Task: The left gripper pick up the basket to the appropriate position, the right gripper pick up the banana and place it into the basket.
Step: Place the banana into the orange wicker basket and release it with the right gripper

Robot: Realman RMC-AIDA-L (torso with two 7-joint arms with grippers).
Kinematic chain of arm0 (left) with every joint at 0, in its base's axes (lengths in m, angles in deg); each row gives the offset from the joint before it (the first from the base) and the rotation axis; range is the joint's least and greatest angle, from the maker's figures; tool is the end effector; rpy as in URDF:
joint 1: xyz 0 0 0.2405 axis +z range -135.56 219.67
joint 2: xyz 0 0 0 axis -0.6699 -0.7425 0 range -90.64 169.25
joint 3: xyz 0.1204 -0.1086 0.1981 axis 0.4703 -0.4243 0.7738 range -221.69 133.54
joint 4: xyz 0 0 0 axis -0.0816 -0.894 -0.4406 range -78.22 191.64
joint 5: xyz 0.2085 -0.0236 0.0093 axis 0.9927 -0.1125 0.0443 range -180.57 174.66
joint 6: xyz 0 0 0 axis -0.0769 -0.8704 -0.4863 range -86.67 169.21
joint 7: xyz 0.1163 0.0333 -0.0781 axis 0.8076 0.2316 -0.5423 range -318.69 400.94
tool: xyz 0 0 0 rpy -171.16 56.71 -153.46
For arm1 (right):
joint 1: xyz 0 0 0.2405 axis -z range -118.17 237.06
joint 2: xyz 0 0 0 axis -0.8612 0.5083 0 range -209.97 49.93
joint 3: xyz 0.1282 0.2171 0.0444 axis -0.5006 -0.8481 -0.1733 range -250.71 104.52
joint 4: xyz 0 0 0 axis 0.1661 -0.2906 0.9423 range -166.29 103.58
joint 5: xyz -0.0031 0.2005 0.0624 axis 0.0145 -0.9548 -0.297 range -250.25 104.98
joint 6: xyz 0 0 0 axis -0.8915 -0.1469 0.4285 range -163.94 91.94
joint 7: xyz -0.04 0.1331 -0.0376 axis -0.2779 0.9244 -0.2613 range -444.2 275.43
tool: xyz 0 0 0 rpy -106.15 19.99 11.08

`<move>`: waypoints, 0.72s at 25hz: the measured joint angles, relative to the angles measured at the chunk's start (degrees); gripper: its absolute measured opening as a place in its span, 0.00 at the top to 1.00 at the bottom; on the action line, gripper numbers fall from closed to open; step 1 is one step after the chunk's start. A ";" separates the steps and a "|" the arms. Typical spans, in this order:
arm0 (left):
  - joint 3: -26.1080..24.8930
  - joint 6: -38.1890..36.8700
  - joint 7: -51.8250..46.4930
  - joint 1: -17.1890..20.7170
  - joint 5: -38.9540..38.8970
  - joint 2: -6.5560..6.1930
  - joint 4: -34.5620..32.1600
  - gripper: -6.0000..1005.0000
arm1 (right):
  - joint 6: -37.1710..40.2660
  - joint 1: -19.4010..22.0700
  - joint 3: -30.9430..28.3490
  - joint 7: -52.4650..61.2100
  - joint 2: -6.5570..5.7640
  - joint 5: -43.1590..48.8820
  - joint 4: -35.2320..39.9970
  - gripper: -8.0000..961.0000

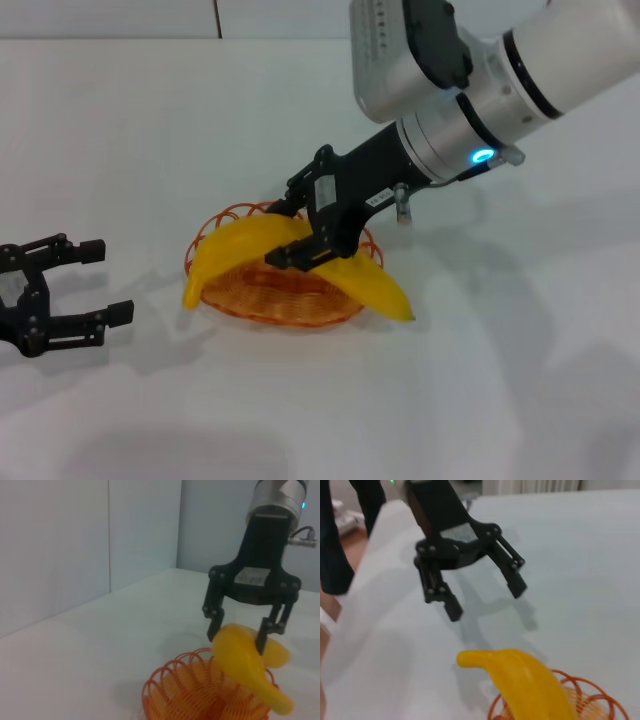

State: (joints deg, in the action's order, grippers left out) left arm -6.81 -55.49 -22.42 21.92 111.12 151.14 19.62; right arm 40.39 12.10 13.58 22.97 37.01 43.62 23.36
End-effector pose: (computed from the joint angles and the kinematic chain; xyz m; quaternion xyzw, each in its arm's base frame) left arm -0.3294 0.2766 0.0532 -0.9523 -0.1463 -0.2034 0.1741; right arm 0.1091 0.3698 -0.0659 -0.9995 0.0252 -0.0143 0.0119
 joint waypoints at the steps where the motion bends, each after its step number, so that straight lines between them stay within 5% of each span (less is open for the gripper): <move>1: 0.00 0.00 0.00 -0.04 0.00 0.00 0.00 0.13 | 0.00 -0.25 0.00 0.27 -0.03 0.30 0.24 0.37; 18: 0.00 0.00 0.00 -0.78 0.00 -0.04 0.00 0.13 | -0.44 -0.69 -0.64 1.97 -0.17 0.91 0.81 0.35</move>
State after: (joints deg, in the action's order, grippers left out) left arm -6.81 -55.50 -22.42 21.14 111.13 151.10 19.62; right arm 39.95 11.41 12.93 24.94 36.84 44.54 24.17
